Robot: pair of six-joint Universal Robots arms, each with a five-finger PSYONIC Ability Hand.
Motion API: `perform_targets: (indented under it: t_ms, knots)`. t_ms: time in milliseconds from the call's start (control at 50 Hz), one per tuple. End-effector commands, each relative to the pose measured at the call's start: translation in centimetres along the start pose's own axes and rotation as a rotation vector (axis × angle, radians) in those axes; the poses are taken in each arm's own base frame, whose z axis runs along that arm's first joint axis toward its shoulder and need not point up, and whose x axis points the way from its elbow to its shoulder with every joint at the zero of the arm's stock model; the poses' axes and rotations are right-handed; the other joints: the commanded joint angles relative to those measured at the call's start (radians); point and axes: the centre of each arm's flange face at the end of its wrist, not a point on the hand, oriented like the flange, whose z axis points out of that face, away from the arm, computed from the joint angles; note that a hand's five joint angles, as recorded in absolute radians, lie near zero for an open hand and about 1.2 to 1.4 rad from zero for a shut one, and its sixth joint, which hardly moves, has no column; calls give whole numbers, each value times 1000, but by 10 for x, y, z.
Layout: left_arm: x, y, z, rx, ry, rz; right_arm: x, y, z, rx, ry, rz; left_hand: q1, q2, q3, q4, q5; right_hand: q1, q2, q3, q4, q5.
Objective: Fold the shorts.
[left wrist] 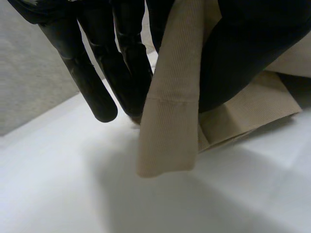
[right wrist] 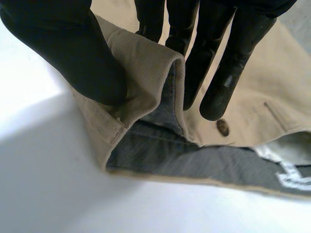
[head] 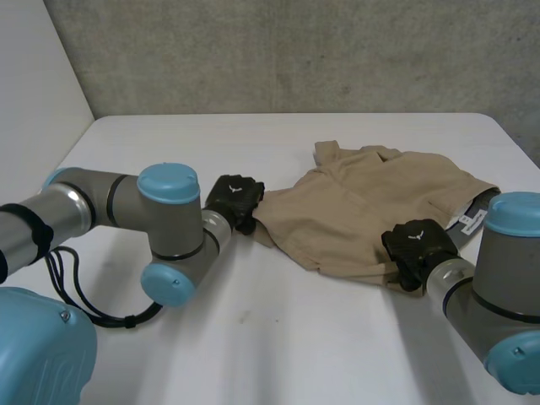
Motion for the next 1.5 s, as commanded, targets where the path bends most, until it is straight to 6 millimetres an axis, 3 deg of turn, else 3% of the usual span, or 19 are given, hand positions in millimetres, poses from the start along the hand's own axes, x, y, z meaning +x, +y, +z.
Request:
perform_targets:
  t_ms: [20, 40, 100, 200, 280, 400, 560, 680, 780, 820, 880, 900, 960, 1060, 1160, 1240, 1380, 1400, 1500]
  knots:
    - [-26, -47, -15, 52, -261, 92, 25, -47, -18, 147, 104, -118, 249, 210, 216, 207, 254, 441, 221, 220, 209, 236]
    - [-27, -70, -27, 92, -281, 119, 33, -66, -25, 207, 140, -143, 249, 210, 216, 207, 254, 441, 221, 220, 209, 236]
    - [-32, -102, -48, 152, -297, 152, 51, -100, -41, 305, 210, -174, 249, 210, 216, 207, 254, 441, 221, 220, 209, 236]
    - [-50, -188, -117, 346, -366, 182, 91, -175, -96, 467, 327, -189, 249, 210, 216, 207, 254, 441, 221, 220, 209, 236]
    - [-59, -231, -169, 464, -412, 206, 106, -208, -129, 494, 336, -194, 249, 210, 216, 207, 254, 441, 221, 220, 209, 236]
    - [-62, -250, -206, 497, -442, 269, 111, -221, -141, 449, 296, -197, 249, 210, 216, 207, 254, 441, 221, 220, 209, 236]
    - [-56, -218, -188, 347, -399, 310, 96, -198, -87, 319, 189, -197, 249, 210, 216, 207, 254, 441, 221, 220, 209, 236]
    - [-53, -175, -135, 212, -360, 338, 68, -170, -25, 233, 97, -202, 249, 210, 216, 207, 254, 441, 221, 220, 209, 236]
    - [-69, -164, -86, 207, -410, 389, 57, -185, 19, 386, 159, -213, 249, 210, 216, 207, 254, 441, 221, 220, 209, 236]
    - [-89, -181, -67, 293, -494, 418, 67, -207, 37, 540, 256, -209, 249, 210, 216, 207, 254, 441, 221, 220, 209, 236]
    - [-106, -214, -57, 454, -602, 424, 83, -239, 43, 737, 383, -205, 249, 210, 216, 207, 254, 441, 221, 220, 209, 236]
    - [-111, -241, -59, 590, -667, 411, 91, -260, 39, 869, 457, -204, 249, 210, 216, 207, 254, 441, 221, 220, 209, 236]
    - [-121, -277, -69, 813, -774, 376, 107, -295, 23, 1101, 603, -196, 249, 210, 216, 207, 254, 441, 221, 220, 209, 236]
    - [-111, -291, -84, 935, -801, 342, 111, -306, 12, 1191, 646, -181, 249, 210, 216, 207, 254, 441, 221, 220, 209, 236]
    - [-106, -277, -98, 876, -770, 348, 98, -285, 28, 1067, 557, -184, 249, 210, 216, 207, 254, 441, 221, 220, 209, 236]
    - [-100, -244, -95, 770, -726, 360, 84, -258, 45, 929, 464, -183, 249, 210, 216, 207, 254, 441, 221, 220, 209, 236]
    - [-80, -153, -88, 470, -623, 391, 47, -194, 73, 675, 249, -210, 249, 210, 216, 207, 254, 441, 221, 220, 209, 236]
    - [-75, -130, -88, 390, -598, 391, 35, -176, 79, 621, 189, -222, 249, 210, 216, 207, 254, 441, 221, 220, 209, 236]
    - [-59, -80, -96, 193, -530, 375, -2, -112, 97, 416, 23, -243, 249, 210, 216, 207, 254, 441, 221, 220, 209, 236]
